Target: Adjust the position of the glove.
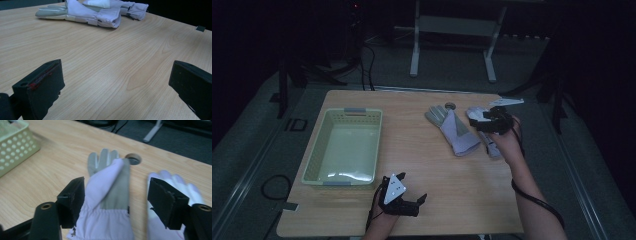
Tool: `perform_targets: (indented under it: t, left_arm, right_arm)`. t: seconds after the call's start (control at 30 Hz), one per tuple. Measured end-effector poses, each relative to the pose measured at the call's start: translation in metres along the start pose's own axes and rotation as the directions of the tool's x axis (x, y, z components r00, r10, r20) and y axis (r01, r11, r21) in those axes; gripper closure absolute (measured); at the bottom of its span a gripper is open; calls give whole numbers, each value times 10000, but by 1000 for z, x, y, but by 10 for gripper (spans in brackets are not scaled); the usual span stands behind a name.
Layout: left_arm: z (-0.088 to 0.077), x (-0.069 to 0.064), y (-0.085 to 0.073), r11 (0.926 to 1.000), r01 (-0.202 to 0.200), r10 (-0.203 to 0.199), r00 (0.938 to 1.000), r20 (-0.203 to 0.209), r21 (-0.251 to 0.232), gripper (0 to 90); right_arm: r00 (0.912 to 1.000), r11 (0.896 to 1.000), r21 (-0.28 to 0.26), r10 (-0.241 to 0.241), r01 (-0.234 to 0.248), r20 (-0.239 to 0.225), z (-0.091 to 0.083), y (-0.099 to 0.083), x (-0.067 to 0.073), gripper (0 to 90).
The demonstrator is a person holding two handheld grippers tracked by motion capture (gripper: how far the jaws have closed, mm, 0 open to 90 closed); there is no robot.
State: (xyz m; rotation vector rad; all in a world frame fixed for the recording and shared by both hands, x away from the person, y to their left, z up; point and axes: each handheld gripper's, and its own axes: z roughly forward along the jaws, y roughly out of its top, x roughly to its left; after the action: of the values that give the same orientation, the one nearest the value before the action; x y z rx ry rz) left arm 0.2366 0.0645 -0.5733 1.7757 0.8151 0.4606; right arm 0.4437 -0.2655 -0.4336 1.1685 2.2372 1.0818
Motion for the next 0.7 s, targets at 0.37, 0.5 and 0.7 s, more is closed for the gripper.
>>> perform_targets:
  t: [0.37,0.5,0.7]
  left_arm:
    - [0,0,0,10000,33,-33,10000,46,-48,0]
    - [0,1,0,10000,47,-47,9999,93,6,0]
    - [0,2,0,9999,111,-112,9998,133,20,0]
  right_arm:
    - [9981,9909,1204,-614,597,104,62,0,12,409]
    - [9992,9887,1472,-320,280,255,79,-3,8,416]
    - [9994,9803,1973,-104,37,329,105,-7,3,416]
